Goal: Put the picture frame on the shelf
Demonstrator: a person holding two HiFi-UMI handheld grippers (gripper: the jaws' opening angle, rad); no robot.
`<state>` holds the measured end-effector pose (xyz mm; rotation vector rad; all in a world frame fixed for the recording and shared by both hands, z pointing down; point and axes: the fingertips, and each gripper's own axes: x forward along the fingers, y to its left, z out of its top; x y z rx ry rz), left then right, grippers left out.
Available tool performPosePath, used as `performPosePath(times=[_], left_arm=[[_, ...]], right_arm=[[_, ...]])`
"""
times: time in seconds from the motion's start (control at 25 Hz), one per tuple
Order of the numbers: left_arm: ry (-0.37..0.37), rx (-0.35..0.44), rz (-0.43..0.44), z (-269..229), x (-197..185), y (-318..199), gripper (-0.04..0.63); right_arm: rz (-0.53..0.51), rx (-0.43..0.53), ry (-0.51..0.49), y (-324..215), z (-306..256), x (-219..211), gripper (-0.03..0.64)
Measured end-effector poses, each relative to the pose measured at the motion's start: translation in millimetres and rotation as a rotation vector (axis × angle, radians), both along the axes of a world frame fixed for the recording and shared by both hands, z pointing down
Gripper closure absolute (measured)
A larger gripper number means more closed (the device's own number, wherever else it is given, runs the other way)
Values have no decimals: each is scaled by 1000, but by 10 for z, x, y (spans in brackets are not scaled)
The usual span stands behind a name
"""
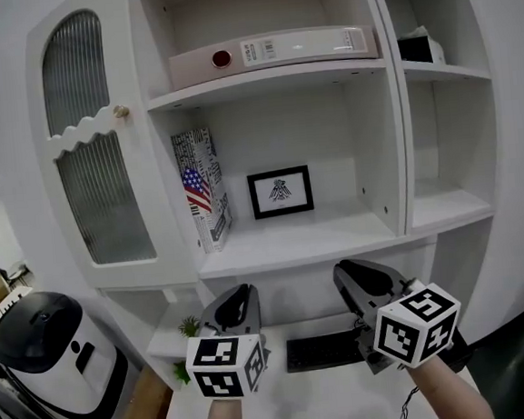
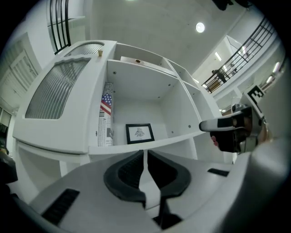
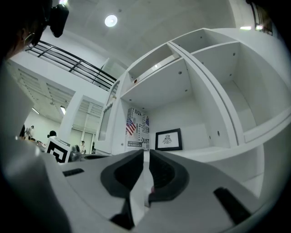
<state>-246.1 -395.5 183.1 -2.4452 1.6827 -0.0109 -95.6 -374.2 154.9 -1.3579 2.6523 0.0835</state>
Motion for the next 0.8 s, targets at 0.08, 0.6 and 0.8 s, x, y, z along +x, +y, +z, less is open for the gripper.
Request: performPosePath(times=[0.08, 0.6, 0.8], left_arm=[[10, -11, -2, 81, -29, 34, 563], [37, -45, -26, 351, -139, 145, 563], [63, -61, -25, 459, -167, 159, 563]], right_arm=[[15, -5, -2, 30, 92, 40, 586], [44, -51, -43, 138, 471, 134, 615], [67, -71, -26, 161, 644, 184, 615]])
